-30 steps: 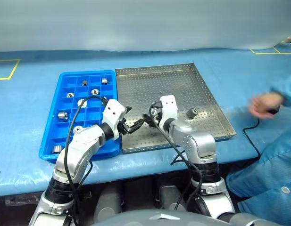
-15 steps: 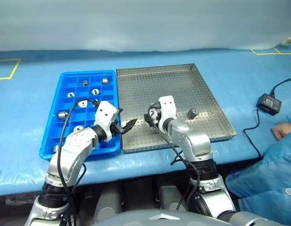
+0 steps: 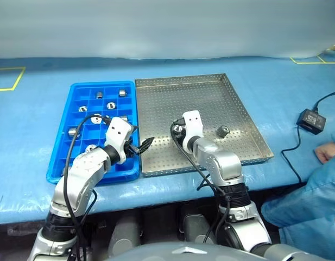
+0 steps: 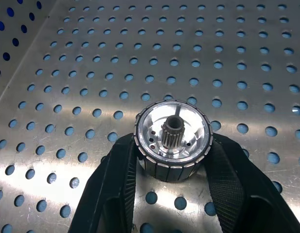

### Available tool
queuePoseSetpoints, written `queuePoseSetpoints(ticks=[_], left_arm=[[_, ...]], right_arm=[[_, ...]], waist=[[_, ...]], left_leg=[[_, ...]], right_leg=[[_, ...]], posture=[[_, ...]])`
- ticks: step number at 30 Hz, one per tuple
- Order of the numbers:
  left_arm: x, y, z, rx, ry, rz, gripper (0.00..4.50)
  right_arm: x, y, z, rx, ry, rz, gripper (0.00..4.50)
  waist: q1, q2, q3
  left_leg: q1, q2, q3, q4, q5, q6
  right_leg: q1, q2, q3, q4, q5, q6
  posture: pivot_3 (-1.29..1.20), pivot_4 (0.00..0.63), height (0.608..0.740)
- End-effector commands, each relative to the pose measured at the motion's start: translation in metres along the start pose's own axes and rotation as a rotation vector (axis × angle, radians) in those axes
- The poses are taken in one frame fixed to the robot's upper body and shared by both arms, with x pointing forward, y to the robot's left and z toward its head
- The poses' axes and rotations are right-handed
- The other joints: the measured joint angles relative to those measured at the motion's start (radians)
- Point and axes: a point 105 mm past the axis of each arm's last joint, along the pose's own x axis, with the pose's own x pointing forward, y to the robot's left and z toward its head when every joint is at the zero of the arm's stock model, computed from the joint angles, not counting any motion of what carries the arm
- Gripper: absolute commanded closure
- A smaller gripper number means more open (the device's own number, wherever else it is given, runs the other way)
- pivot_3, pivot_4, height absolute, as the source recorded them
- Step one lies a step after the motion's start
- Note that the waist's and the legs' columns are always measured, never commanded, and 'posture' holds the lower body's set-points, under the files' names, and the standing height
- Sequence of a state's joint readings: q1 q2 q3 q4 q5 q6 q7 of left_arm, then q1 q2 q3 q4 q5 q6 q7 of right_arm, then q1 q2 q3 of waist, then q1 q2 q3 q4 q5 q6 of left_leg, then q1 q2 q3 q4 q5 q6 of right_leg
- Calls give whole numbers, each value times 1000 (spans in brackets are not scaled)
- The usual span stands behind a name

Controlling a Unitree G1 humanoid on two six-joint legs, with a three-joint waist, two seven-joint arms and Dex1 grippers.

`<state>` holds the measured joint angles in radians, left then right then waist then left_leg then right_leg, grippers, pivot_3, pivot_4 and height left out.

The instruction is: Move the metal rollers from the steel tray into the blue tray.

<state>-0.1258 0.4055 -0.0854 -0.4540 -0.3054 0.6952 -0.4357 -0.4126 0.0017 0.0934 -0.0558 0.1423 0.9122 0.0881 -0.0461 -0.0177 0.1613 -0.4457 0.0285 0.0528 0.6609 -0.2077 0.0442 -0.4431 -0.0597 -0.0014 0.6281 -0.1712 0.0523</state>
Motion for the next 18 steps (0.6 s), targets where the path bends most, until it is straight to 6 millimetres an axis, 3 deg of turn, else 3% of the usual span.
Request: queuePoseSetpoints(ticks=[1,10,18], left_arm=[[-8,3,10,45,-23,33,675],[-37,18,6,77,14,188,675],[-55,19,2,61,22,286,675]], right_arm=[[-9,6,32,-31,-143,37,2803],[-34,68,63,-69,-230,451,2803],[-20,116,72,-160,-216,651,2803]], waist=[[3,0,0],[17,0,0],[60,0,0]], left_leg=[[0,0,0,0,0,0],[0,2,0,0,0,0],[0,1,0,-1,0,-1]], right_leg=[[0,0,0,0,0,0],[0,0,0,0,0,0],[0,0,-1,0,0,0]], posture=[[2,150,740],[91,150,740],[218,150,740]])
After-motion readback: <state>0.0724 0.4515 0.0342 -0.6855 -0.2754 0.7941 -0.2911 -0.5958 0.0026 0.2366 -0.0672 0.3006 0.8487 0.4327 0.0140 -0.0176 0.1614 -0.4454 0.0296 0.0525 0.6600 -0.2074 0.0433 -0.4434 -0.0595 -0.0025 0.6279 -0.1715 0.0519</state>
